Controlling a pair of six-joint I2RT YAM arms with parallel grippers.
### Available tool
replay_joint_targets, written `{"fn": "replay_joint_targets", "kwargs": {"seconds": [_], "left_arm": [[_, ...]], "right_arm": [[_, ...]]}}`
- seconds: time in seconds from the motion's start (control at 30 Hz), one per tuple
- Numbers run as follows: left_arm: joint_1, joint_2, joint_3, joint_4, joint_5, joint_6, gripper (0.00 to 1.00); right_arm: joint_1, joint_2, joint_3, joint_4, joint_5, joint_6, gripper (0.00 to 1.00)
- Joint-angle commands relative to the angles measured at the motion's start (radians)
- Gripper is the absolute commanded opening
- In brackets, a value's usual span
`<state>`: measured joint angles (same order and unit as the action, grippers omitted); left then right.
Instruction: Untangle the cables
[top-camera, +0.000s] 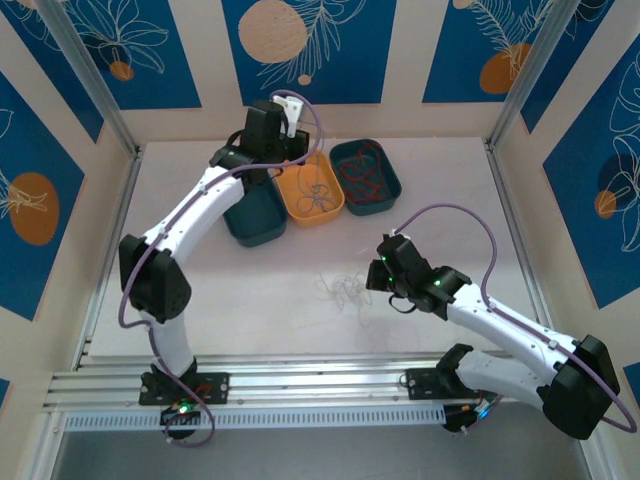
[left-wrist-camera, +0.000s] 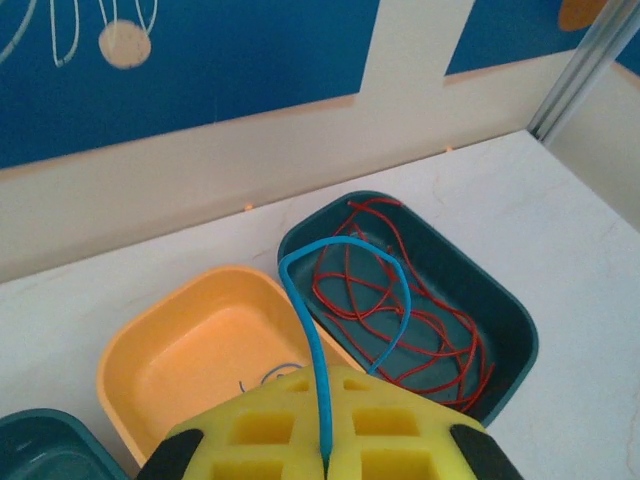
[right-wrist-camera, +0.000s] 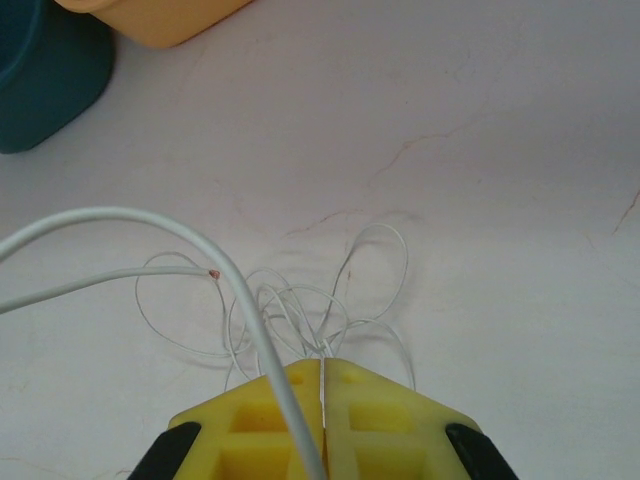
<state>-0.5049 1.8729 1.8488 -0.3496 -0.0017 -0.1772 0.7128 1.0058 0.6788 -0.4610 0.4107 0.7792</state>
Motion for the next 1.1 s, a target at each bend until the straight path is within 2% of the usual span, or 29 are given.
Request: {"fn": "replay_joint_targets", "kwargs": {"seconds": [0.0,0.2,0.43,0.9,1.07], "left_arm": [[0.031,0.055,0.075,-0.014,0.044,-0.08,0.0],[0.05,0.171,0.158,-0.087,0.031,-0.112,0.0],[0.056,0.252,0.166,-0.136,0.024,-0.128,0.0],[0.072,0.377,0.215,-0.188,0.027,-0.136,0.2],[0.078,0.387,0.226,-0.207,0.032,-0.134,0.32]], "right_arm": [[-0.004,-0.001,0.028,-0.008,-0.024,0.022,0.0],[-0.009,0.014,0.038,0.002,-0.032,0.014,0.0],[-0.01,0.035,0.048,0.007,-0.04,0.016,0.0],[-0.012,0.036,0.059,-0.004,-0.036,0.014,0.0],[-0.012,0.036,0.062,-0.005,-0.037,0.013,0.0]]}}
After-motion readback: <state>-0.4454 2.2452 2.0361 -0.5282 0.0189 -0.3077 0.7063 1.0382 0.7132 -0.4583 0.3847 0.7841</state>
